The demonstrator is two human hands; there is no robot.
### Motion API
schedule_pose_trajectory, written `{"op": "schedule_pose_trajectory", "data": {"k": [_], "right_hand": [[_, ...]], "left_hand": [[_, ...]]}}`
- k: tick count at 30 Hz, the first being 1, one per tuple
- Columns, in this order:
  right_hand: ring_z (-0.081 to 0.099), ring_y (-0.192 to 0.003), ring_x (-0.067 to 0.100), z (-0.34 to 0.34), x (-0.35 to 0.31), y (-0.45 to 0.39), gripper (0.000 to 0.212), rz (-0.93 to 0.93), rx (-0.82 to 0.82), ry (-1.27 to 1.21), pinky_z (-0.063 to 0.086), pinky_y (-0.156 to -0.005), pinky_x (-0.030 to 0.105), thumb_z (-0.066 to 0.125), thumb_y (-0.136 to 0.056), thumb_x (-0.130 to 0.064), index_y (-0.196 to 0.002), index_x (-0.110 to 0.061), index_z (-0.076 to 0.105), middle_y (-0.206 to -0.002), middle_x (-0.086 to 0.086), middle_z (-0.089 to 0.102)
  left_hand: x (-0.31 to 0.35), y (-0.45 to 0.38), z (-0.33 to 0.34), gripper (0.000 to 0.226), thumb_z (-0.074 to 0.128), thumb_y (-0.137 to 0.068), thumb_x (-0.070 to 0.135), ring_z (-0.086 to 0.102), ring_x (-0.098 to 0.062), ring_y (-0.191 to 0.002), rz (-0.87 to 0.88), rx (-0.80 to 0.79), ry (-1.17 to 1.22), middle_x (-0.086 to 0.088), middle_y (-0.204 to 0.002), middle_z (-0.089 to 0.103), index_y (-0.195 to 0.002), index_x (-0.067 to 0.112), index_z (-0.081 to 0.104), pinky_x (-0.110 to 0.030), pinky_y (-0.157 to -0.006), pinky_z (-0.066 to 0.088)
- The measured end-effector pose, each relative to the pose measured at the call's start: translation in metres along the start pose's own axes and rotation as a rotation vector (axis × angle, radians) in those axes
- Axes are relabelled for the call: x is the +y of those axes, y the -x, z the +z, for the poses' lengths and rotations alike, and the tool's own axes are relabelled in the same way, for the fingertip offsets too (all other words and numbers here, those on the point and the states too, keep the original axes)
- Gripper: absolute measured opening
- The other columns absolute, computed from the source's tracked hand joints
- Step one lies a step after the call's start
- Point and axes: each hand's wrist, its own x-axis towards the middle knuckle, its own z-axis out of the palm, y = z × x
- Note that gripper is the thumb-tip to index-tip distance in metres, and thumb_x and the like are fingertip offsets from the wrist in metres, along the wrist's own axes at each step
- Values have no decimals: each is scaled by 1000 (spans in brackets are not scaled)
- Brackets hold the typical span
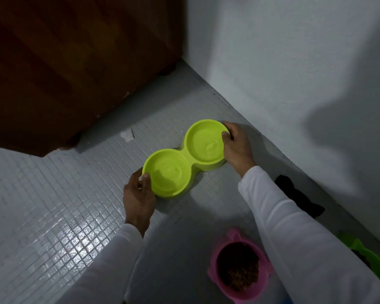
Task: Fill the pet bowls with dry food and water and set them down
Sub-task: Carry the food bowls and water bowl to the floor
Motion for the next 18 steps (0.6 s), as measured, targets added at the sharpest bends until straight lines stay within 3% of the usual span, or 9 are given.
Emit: {"op": "schedule_pose_trajectory", "data": {"k": [4, 14, 18], "right_hand": [[54, -125, 28, -1, 0, 1, 38, -11, -18, 66, 39, -105, 32, 50, -100, -10, -136, -15, 60, -136, 13, 60], [49, -133, 25, -2, -2, 6, 44, -40, -53, 137, 35, -106, 27, 48, -101, -7, -144, -15, 54, -146, 8, 55], [49, -134, 27, -2, -1, 7, 44, -39, -68, 143, 36, -108, 31, 48, -102, -9, -145, -16, 52, -147, 9, 54]], "left_hand": [[-6, -1, 0, 48, 50, -88, 71, 69, -28, -103, -19, 0, -39, -7, -111, 72, -121, 41, 65, -57, -91, 58], [3, 3, 0, 37, 55, -97, 44, 67, -30, -95, -26, 57, -121, -4, -97, 70, -122, 20, 70, -47, -89, 56], [1, 1, 2, 29, 57, -104, 34, 65, -33, -102, -68, 49, -149, -9, -109, 69, -125, 18, 69, -48, -91, 56]]}}
